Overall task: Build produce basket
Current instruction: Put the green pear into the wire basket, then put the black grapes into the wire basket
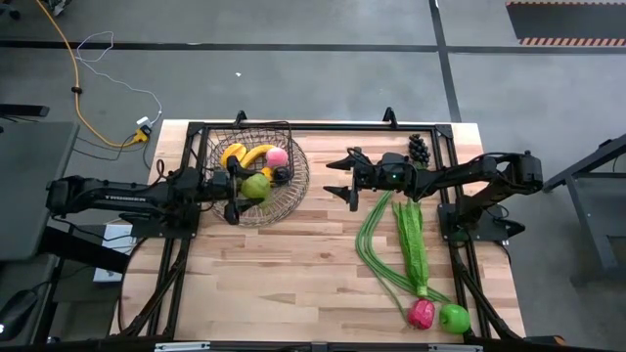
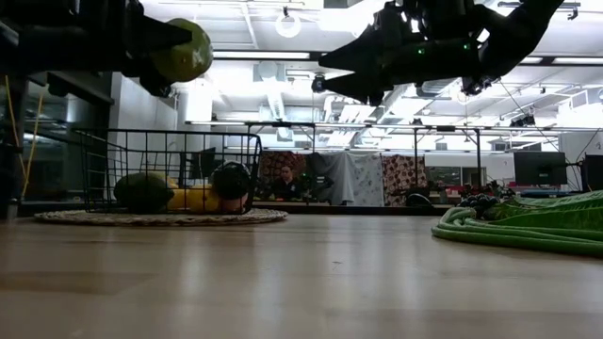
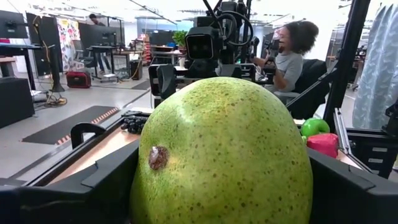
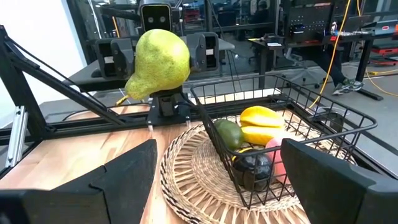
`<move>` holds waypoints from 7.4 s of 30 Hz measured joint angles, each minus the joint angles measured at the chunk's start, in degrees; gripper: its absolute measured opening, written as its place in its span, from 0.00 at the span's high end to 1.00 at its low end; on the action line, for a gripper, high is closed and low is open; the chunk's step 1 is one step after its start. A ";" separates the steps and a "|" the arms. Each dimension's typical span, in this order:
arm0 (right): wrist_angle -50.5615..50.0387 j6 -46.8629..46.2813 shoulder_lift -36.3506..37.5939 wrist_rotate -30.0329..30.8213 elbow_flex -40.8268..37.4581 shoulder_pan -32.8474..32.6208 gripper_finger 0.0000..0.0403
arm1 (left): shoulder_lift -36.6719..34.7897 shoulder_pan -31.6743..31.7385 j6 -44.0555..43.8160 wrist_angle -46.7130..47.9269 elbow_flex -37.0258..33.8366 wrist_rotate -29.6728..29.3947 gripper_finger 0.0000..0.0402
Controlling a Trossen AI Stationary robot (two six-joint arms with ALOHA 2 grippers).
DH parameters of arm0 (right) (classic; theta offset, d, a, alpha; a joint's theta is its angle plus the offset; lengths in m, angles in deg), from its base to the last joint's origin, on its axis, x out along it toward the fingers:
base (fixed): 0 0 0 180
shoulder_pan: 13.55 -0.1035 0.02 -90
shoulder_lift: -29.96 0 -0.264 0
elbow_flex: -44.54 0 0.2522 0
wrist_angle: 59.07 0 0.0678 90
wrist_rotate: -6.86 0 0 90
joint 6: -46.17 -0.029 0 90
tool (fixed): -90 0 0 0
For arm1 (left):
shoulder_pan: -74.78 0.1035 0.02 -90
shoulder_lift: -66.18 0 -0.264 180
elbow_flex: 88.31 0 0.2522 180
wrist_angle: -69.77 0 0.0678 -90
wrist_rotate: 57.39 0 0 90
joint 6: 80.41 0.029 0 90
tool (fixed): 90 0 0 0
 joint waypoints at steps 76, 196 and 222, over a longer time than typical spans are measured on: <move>-1.09 -1.75 0.00 2.16 0.00 0.02 0.18 | 22.43 19.74 -9.87 20.63 9.64 -28.29 0.02; -69.90 -61.26 -0.20 54.00 -9.68 18.81 0.50 | -7.10 3.54 -7.29 19.02 10.08 -5.35 0.00; -63.30 -42.28 7.89 61.31 -0.91 6.01 0.99 | -7.10 3.54 -4.97 19.34 10.08 -7.54 0.00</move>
